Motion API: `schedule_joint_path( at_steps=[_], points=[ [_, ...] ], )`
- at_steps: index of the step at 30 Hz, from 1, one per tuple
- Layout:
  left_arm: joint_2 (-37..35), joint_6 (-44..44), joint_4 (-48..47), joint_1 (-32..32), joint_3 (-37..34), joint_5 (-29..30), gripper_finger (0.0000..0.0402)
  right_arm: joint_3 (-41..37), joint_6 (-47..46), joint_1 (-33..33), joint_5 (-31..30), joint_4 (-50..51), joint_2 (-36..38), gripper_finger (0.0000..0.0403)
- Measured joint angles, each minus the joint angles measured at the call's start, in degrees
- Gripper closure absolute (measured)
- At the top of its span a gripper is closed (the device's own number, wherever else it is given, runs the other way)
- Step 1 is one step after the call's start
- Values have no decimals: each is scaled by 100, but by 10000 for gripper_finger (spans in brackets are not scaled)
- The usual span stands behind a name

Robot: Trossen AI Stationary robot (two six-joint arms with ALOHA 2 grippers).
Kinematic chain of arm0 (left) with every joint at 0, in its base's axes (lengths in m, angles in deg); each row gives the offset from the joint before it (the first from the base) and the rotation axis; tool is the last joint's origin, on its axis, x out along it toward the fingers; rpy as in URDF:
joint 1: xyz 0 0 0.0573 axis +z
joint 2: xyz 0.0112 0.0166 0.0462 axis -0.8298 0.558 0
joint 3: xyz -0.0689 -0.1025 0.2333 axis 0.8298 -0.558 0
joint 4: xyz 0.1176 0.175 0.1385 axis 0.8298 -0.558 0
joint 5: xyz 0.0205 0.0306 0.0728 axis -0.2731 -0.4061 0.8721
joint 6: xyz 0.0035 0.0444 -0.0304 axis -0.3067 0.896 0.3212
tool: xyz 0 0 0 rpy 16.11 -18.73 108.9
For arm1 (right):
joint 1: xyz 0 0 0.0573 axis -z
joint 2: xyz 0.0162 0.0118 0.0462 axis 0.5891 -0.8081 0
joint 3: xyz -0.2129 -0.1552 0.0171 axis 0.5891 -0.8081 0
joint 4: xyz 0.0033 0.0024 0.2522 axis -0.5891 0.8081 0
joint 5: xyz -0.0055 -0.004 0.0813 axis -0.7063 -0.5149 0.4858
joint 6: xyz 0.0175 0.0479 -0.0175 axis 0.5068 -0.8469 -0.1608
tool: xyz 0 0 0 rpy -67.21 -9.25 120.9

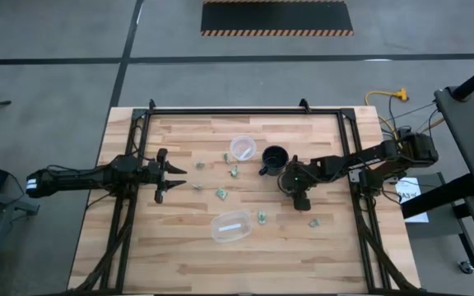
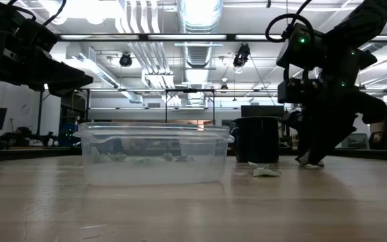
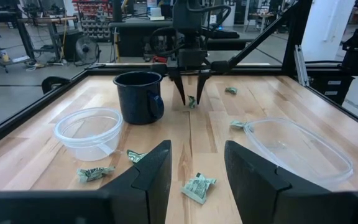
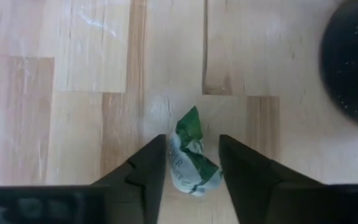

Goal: Pick and place Stevia / Truvia into bins
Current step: Put the truvia packet into the top transparent container

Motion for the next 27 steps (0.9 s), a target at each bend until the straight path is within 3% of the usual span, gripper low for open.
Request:
schedule_joint_path(
  at_steps=[7,20,27],
  points=[
    [1,0,0,2,-1,-1,269,0,478,0,2,25,4,383],
    [1,0,0,2,-1,0,269,0,580,0,442,-140,11,393],
    [0,0,0,0,0,0,269,0,956,0,539,-872,17,394]
  ],
)
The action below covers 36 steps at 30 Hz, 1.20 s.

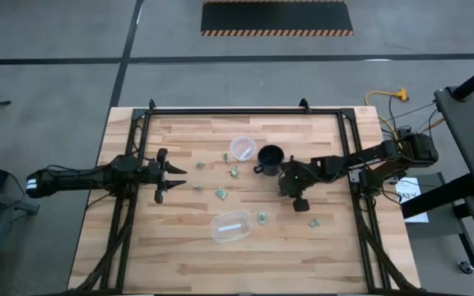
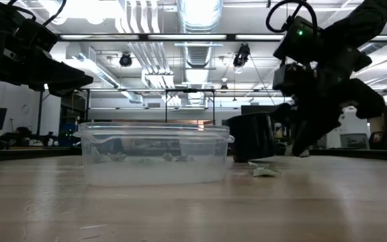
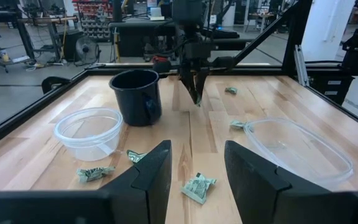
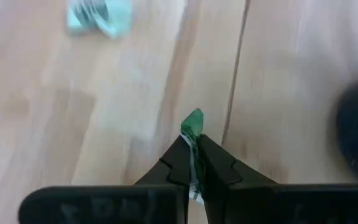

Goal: Pick and place Stevia / Truvia into bins
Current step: Put the truvia packet into the top transparent container

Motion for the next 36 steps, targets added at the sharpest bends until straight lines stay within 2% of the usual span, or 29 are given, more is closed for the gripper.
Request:
schedule_joint_path(
  at_steps=[7,23,36],
  points=[
    [0,0,0,2,-2,0,269,0,145,-2,496,-1091,2,394],
    [0,0,2,2,-1,-2,269,0,99,0,504,-1639,-2,394],
    [0,0,2,2,-2,-1,269,0,-243,0,255,-3723,-170,394]
  ],
)
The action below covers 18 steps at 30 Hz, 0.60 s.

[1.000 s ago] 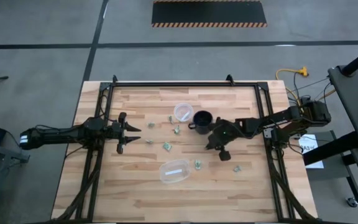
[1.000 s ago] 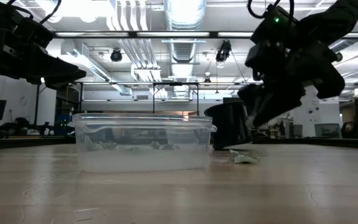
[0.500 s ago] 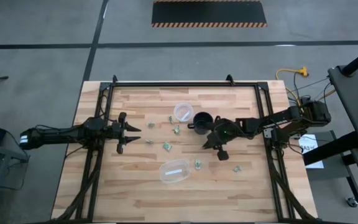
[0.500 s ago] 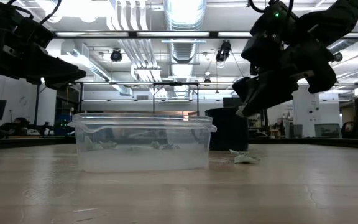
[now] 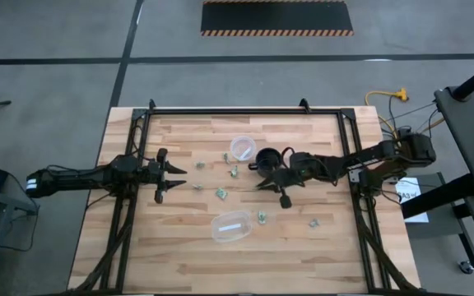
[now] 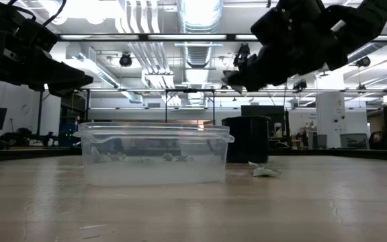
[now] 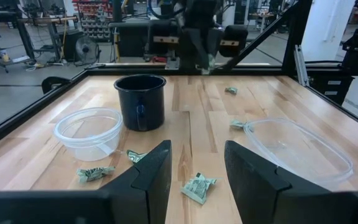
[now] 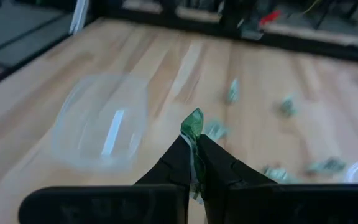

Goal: Pick and place Stevia / Truvia into bins
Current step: Put the truvia packet into the top transparent container

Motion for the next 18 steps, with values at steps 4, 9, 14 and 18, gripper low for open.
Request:
schedule_joint_path(
  at_steps=[4,9,14,18],
  points=[
    [1,0,-1,0,0,1,269,5,-82,20,-336,-814,-385,394],
    [2,0,-2,-2,1,1,269,386,-564,312,-398,-1579,-1073,394],
    [0,0,0,-2,2,-1,269,1035,-858,638,-414,-1577,-1679,394],
    [0,0,2,-2,1,-1,269,1320,-833,770,-481,-1548,-1917,394]
  ],
)
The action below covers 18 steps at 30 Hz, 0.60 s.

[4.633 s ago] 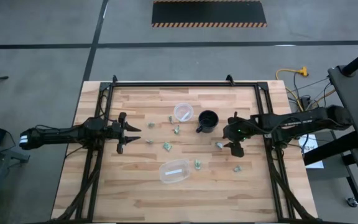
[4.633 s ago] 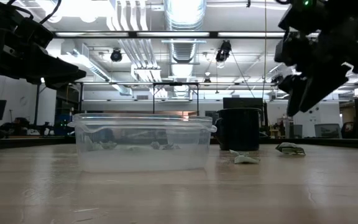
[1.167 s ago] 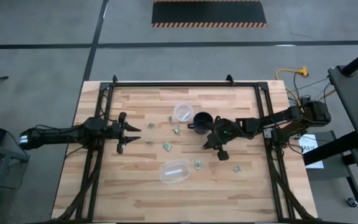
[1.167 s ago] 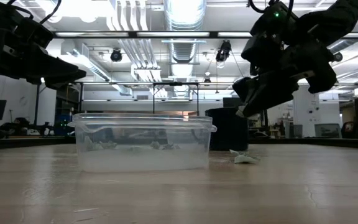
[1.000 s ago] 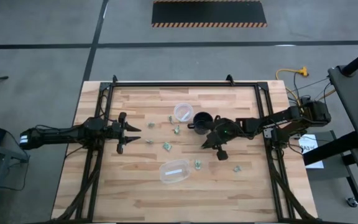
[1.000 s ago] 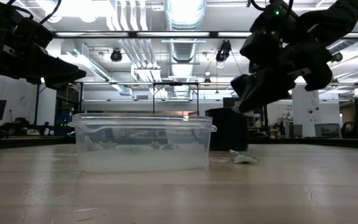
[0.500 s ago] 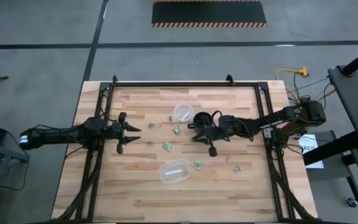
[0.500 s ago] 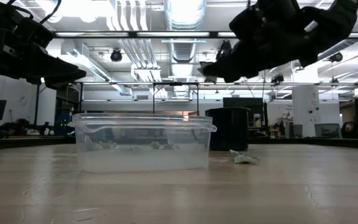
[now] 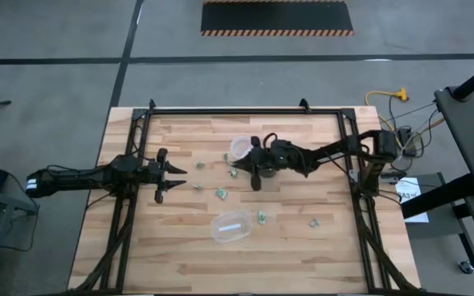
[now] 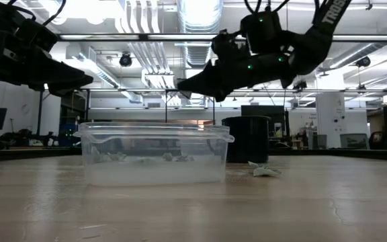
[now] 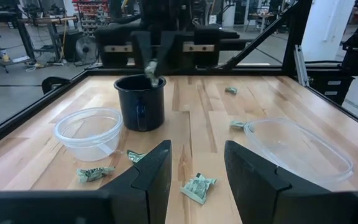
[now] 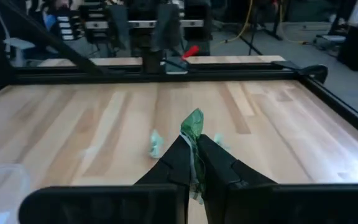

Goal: Pick and place Stevia / Truvia into bins
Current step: Put the truvia packet into the top transparent container

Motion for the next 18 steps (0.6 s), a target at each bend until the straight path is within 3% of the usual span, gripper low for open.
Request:
schedule_joint_path(
  at_steps=[6,13,18],
  points=[
    [0,0,-3,1,1,2,269,30,297,10,-1501,-5,-10,394],
    [1,0,-2,1,1,1,269,22,30,46,-2825,-72,-1,394],
    [2,0,-4,2,0,0,269,22,38,50,-3310,-119,2,394]
  ],
)
